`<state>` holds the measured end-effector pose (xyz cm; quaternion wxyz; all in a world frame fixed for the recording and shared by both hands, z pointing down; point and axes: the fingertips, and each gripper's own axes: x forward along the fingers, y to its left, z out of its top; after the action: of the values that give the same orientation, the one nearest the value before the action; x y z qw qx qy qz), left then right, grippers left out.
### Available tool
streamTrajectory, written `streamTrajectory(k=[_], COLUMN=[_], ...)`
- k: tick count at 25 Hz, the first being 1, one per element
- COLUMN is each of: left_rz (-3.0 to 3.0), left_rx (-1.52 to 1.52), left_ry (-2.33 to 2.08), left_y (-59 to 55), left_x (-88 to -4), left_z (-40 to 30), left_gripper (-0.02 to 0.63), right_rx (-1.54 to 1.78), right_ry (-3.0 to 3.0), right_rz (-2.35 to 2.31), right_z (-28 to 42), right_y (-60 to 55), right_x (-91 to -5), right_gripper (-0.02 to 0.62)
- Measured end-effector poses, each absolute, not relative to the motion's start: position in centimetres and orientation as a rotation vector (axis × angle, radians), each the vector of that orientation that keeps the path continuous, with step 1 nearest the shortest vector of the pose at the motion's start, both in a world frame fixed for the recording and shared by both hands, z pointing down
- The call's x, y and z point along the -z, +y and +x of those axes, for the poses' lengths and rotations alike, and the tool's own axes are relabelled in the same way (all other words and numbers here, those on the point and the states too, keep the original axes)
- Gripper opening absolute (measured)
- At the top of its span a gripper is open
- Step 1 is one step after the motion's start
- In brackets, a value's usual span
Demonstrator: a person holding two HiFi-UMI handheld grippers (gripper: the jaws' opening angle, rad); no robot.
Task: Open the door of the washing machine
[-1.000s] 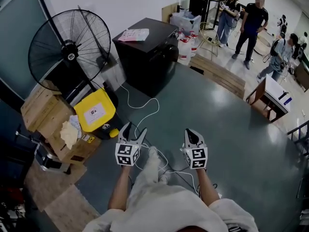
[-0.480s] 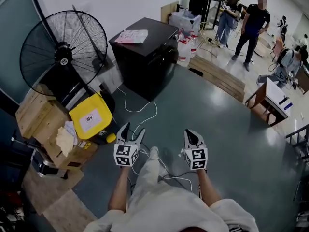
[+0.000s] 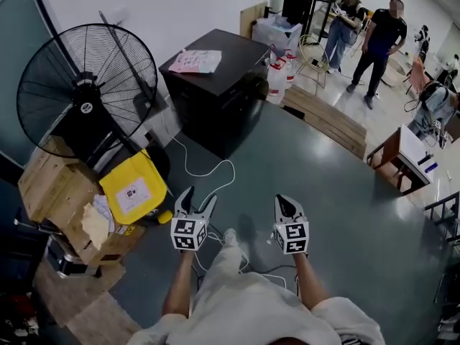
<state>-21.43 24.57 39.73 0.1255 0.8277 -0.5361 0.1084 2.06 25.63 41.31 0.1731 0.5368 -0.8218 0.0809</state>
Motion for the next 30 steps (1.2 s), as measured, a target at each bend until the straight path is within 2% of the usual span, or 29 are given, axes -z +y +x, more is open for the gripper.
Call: streamTrajectory(k=[17,30], left_rz=[2.479,2.509], left_rx=[-0.335,-0.373], left_ry=[-1.463,-1.429], left_y=[5.9,-1.6], left_x=[-40.1,-40.7], left_z=[-22.3,-19.0], left_gripper=[0.296,0.296], right_rx=[-0.234,-0.291], right_ry=[-2.296,-2.290], right_rz=[1.580,1.566], right_z=[-0.5,1.8], right_y=[8.0,2.1], right_x=[-40.7,-42.6], right_gripper=[-0.002,-0.001])
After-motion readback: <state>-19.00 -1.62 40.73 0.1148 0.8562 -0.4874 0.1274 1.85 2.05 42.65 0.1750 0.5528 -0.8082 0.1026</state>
